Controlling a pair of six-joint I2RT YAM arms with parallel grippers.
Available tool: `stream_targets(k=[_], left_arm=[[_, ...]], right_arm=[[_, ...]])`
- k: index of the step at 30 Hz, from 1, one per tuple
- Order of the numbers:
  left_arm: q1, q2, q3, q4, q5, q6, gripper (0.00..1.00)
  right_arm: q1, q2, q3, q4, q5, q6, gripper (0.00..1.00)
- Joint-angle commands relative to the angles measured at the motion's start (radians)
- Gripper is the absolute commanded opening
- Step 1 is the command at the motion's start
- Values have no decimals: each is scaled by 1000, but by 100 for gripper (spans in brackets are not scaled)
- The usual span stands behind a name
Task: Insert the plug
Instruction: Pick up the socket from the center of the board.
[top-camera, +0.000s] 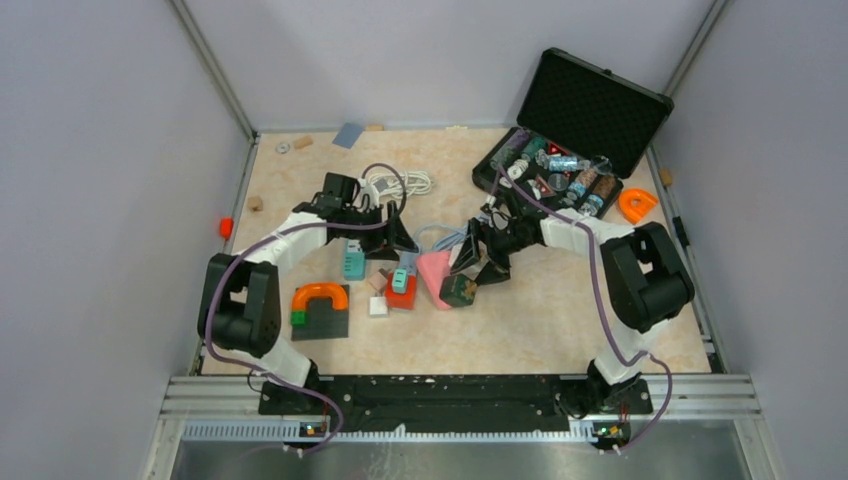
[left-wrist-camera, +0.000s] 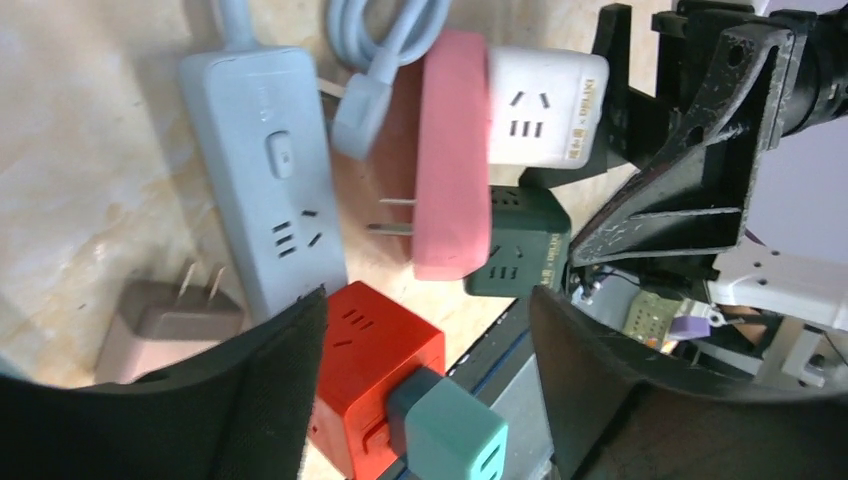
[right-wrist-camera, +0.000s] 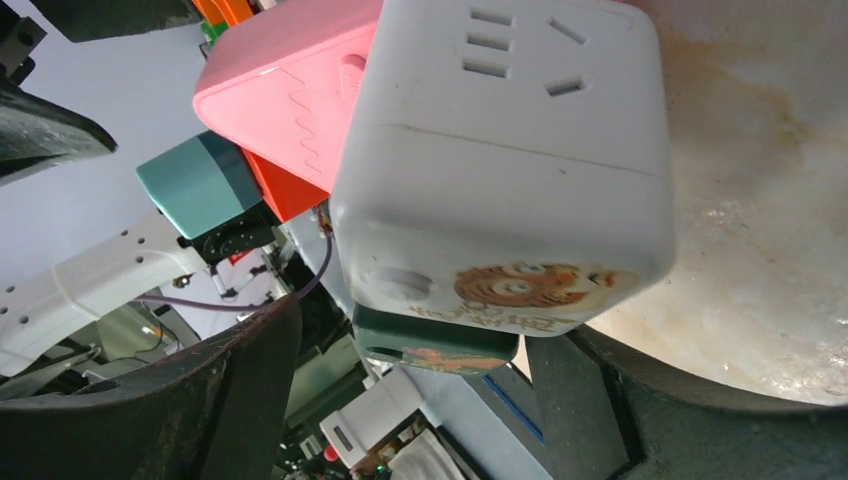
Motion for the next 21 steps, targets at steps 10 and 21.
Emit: stream_targets(k=[10, 21], left_arm=[[-64, 159, 188, -140, 5, 99, 60], [-77, 219, 208, -182, -43, 132, 57]], right_arm=[[-6, 26, 93, 9, -38, -20, 68], [-6, 32, 68, 25, -33, -15, 68]])
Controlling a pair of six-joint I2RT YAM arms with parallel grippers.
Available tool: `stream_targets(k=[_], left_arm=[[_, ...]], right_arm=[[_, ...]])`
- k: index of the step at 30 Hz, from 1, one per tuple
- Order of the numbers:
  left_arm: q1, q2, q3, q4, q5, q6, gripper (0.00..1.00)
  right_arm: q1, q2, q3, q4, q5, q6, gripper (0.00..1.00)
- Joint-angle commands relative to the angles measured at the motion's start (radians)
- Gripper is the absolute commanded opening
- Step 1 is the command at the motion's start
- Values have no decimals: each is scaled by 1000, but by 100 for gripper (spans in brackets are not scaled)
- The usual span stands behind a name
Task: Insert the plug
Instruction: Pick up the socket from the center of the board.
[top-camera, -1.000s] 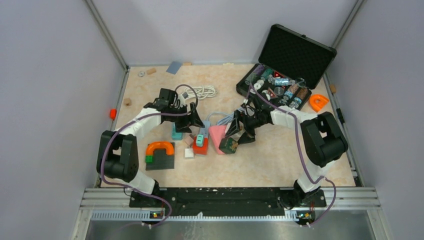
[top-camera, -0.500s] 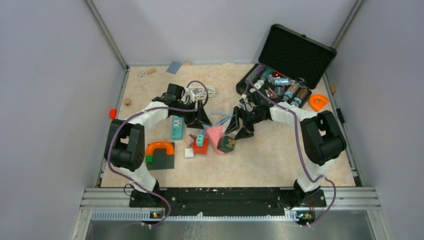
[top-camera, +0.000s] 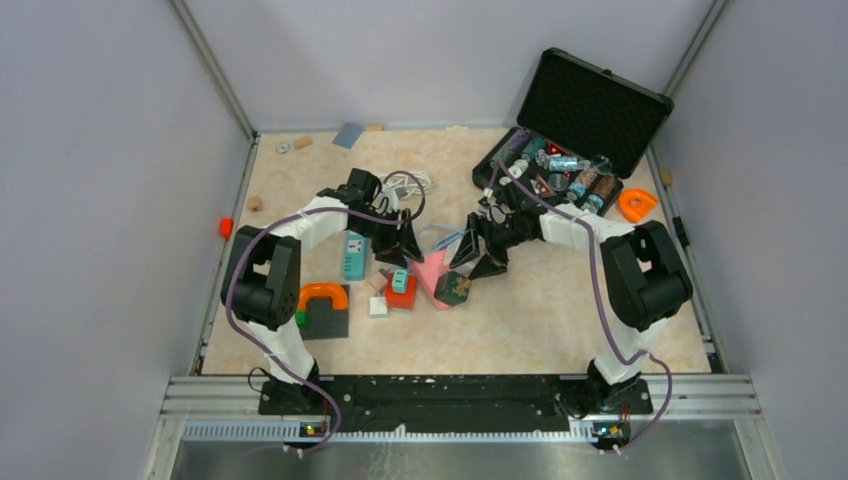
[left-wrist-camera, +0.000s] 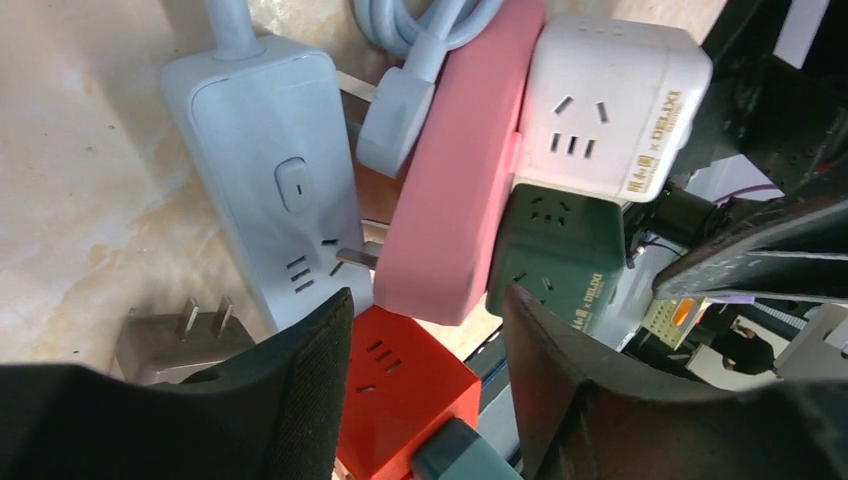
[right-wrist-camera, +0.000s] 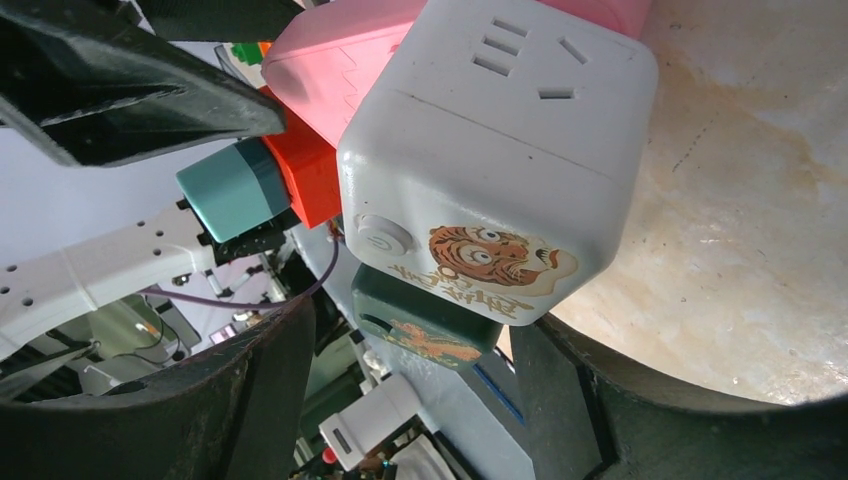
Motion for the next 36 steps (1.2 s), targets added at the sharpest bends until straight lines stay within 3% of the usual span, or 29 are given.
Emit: stream_targets(k=[1, 5, 10, 17, 28, 36], left_arm=[[-6, 25, 38, -4, 9, 26, 53], [-23, 52, 66, -1, 52, 23, 41], [-32, 50, 78, -10, 53, 11, 0], [-32, 3, 93, -25, 89, -22, 0], [-29, -188, -23, 333, 187, -86, 0], [-12, -157, 25, 518, 266, -192, 0]], right_arm=[[-6, 16, 4, 48, -24, 2, 68], [-6, 22, 5, 53, -25, 1, 68], [-5, 12, 13, 57, -12, 7, 69], [-12, -123, 65, -28, 91, 1, 87], [-158, -431, 77, 2, 235, -69, 90], [-309, -552, 16, 32, 66, -91, 92]])
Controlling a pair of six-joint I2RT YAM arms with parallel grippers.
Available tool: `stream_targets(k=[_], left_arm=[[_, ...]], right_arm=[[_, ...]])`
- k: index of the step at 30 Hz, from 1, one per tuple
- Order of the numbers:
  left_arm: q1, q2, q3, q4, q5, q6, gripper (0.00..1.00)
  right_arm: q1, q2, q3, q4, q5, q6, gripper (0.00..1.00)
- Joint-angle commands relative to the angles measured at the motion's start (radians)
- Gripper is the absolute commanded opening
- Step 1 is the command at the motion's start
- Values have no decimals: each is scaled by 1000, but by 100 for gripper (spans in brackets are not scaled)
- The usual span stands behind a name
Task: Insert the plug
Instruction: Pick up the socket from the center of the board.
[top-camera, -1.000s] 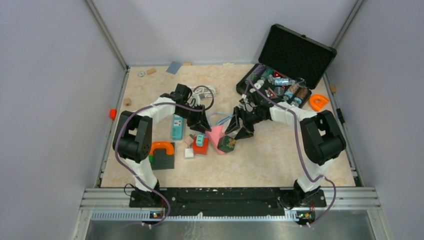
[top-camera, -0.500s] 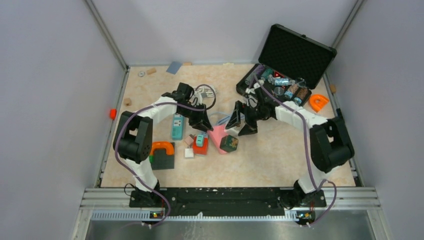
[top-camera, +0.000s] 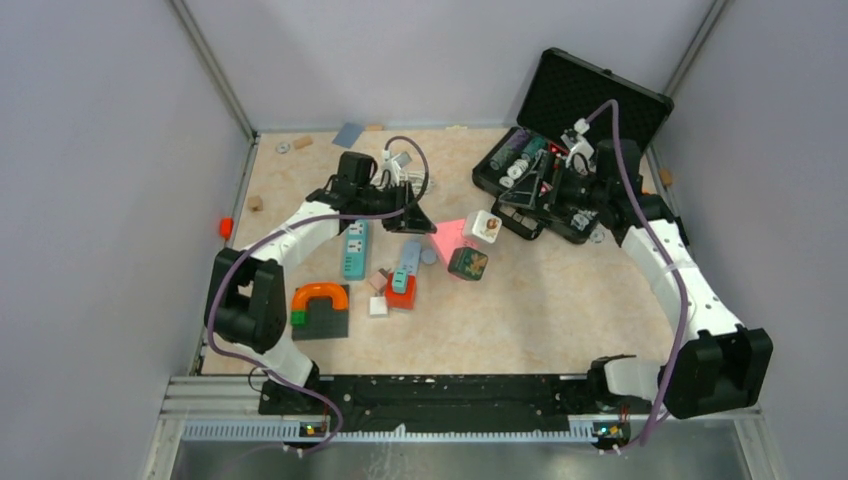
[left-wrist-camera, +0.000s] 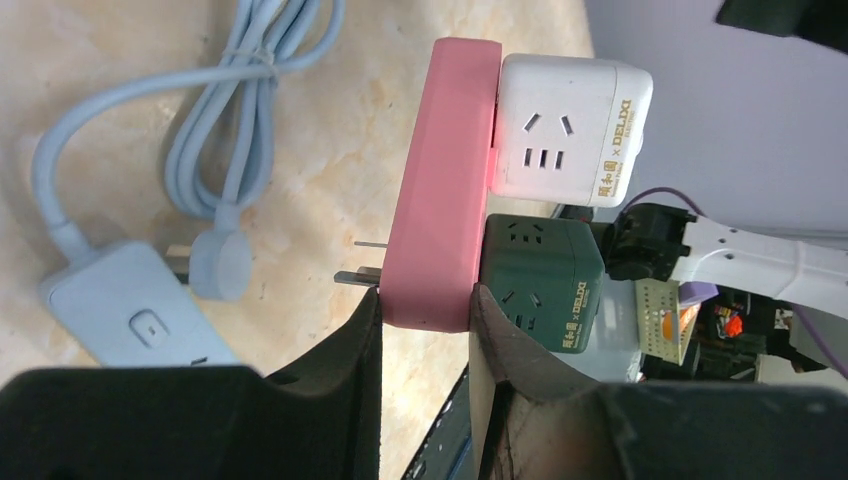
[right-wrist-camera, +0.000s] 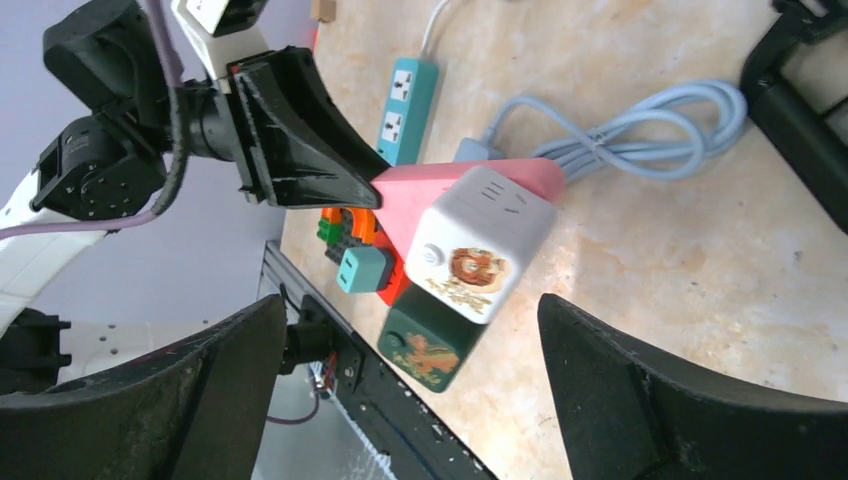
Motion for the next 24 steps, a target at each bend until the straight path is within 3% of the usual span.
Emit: stream_targets(k=[1, 5, 10, 15, 17, 24], left_arm=[[14, -17, 37, 238, 130, -119, 0], [14, -76, -33, 451, 103, -212, 0], [15, -138, -10, 468, 91, -255, 0], [15, -180, -62, 542, 89, -375, 0], [15, -206, -92, 603, 84, -420, 0], [16, -261, -94, 648, 80, -464, 0]], right_arm=[[-70, -76, -39, 19, -64, -44, 97], [-127, -148, -101, 59, -140, -42, 99], [-127, -145, -235, 246, -356, 35, 98], [-121, -156, -266, 362, -468, 90, 96], [-102, -163, -275, 357, -460, 78, 96], [-73, -153, -366, 676, -423, 270, 85]])
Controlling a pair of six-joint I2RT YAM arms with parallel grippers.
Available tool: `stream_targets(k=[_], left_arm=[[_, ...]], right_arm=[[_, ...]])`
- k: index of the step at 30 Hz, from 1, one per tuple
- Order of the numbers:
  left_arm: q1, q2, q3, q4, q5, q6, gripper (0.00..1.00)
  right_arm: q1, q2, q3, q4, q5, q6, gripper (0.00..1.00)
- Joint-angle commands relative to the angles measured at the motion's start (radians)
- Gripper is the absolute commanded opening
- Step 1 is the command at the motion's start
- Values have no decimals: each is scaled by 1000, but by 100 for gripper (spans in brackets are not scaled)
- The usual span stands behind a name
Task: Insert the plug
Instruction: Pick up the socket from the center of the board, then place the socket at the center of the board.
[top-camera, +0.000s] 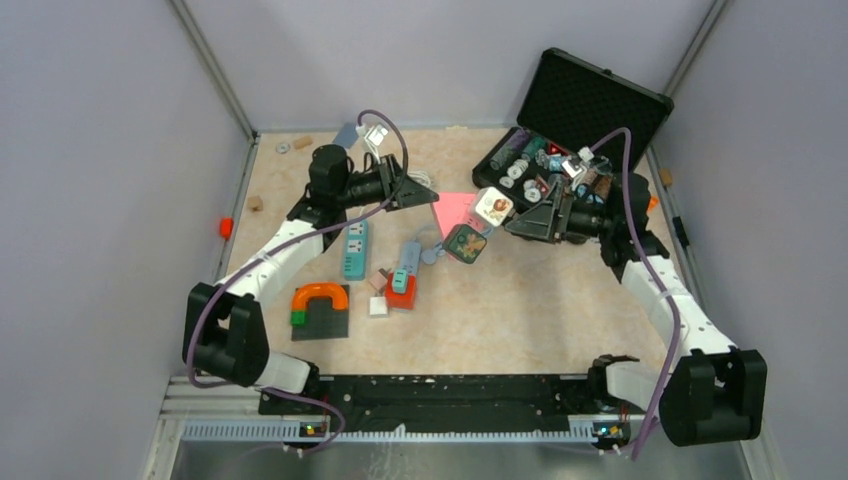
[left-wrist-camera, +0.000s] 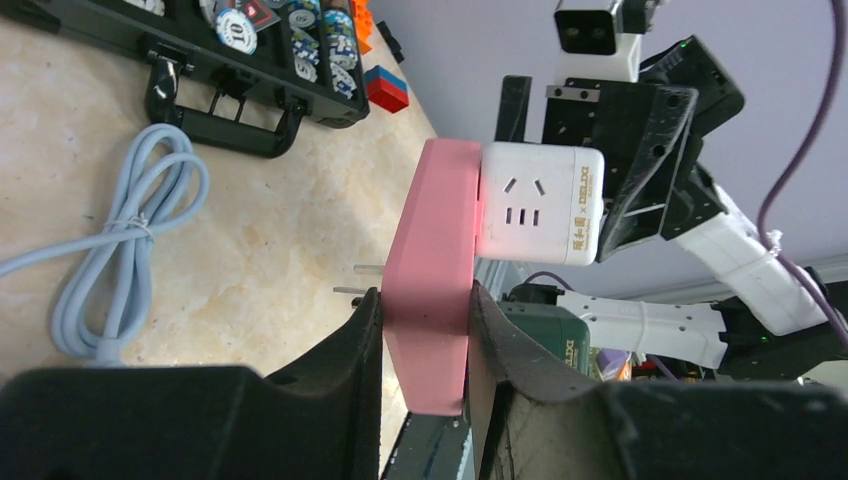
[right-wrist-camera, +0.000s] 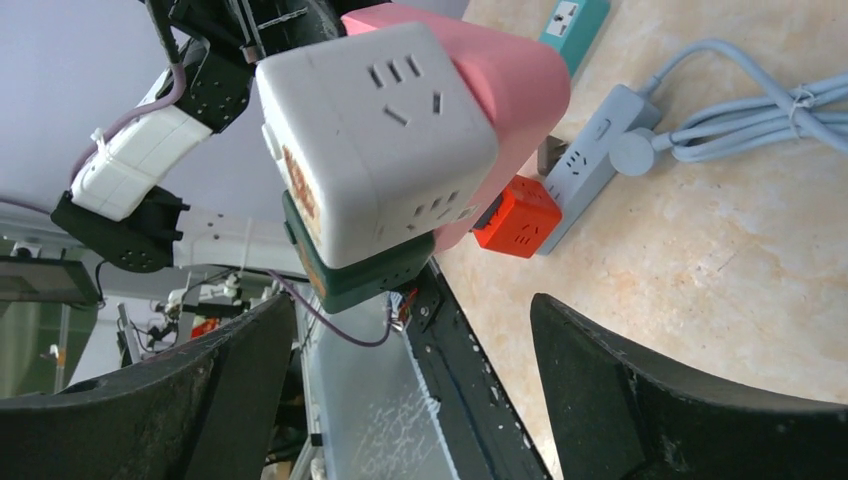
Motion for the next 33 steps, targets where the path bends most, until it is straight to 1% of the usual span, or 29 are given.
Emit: stream_targets(k=[1, 3, 4, 7, 11, 15, 17, 19, 25, 27, 31, 33], left_arm=[[2, -85, 21, 146, 37, -83, 0], [2, -105, 21, 150, 21, -86, 0], [2, -112, 20, 152, 10, -88, 0], [2, -125, 22, 129, -36, -86, 0], [2, -112, 29, 99, -65, -93, 0], [2, -55, 45, 50, -38, -93, 0], [2, -19, 57, -18, -28, -75, 0], [2, 13, 71, -88, -33, -51, 0], [2, 120, 74, -155, -81, -3, 0], [-5, 174, 106, -212, -63, 22, 0], [-50, 291, 184, -348, -19, 93, 0], [-100, 339, 222, -423, -16, 132, 0]], right_arm=[[38, -5, -35, 306, 7, 142, 83], [72, -2, -52, 409, 35, 198, 83], [89, 4, -51, 424, 49, 203, 83], [131, 18, -33, 400, 79, 183, 83], [132, 46, -27, 367, 129, 174, 85], [134, 134, -9, 511, 138, 251, 78], [139, 196, 20, 535, 138, 276, 70], [142, 254, 43, 545, 139, 287, 65], [144, 441, 123, 543, 115, 284, 63], [144, 470, 144, 513, 123, 257, 65], [136, 492, 192, 310, 154, 137, 67], [122, 486, 214, 179, 170, 76, 67]])
